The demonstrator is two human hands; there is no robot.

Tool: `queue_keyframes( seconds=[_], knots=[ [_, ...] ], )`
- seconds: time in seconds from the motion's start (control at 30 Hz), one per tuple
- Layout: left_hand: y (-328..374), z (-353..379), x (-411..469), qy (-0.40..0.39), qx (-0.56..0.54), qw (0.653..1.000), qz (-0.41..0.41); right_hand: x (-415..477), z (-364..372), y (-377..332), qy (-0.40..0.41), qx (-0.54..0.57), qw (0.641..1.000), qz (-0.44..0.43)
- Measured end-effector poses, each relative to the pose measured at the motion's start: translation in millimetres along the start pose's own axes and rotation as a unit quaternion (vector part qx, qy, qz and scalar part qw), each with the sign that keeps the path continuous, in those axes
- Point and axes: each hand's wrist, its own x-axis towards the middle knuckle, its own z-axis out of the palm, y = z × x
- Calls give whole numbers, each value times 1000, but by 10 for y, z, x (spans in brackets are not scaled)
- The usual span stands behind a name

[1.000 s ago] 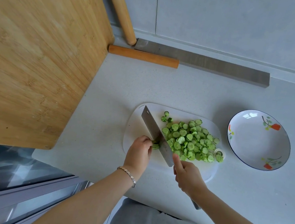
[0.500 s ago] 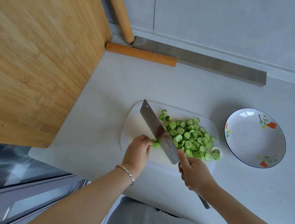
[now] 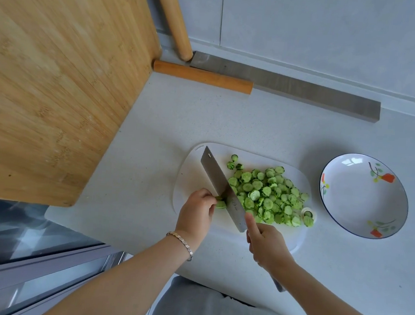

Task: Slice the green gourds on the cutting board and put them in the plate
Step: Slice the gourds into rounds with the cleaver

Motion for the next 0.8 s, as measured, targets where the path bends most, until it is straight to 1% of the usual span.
queue_keyframes(
  seconds=[0.07,0.13,0.3,0.6,0.7,0.8],
  knots=[
    [1,-1,-1,3,-4,1000,-3,-8,-28,-15,-8,43,999,18],
    [2,6,-4,2,-11,1000,-8,-41,-67,-40,-18,63,998,18],
    [-21,32,8,7,-25,999,-24,-112,-107,-46,-8,27,999,-20],
    [-49,48,5,9,-22,999,-24,-32,-8,2,-2,-26,999,-19],
    [-33,43,-1,9,-25,999,-30,-4,16,47,-2,-19,1000,-12],
    [-39,45,2,11,-23,999,-30,-15,-12,50,-2,11,1000,-5]
  ],
)
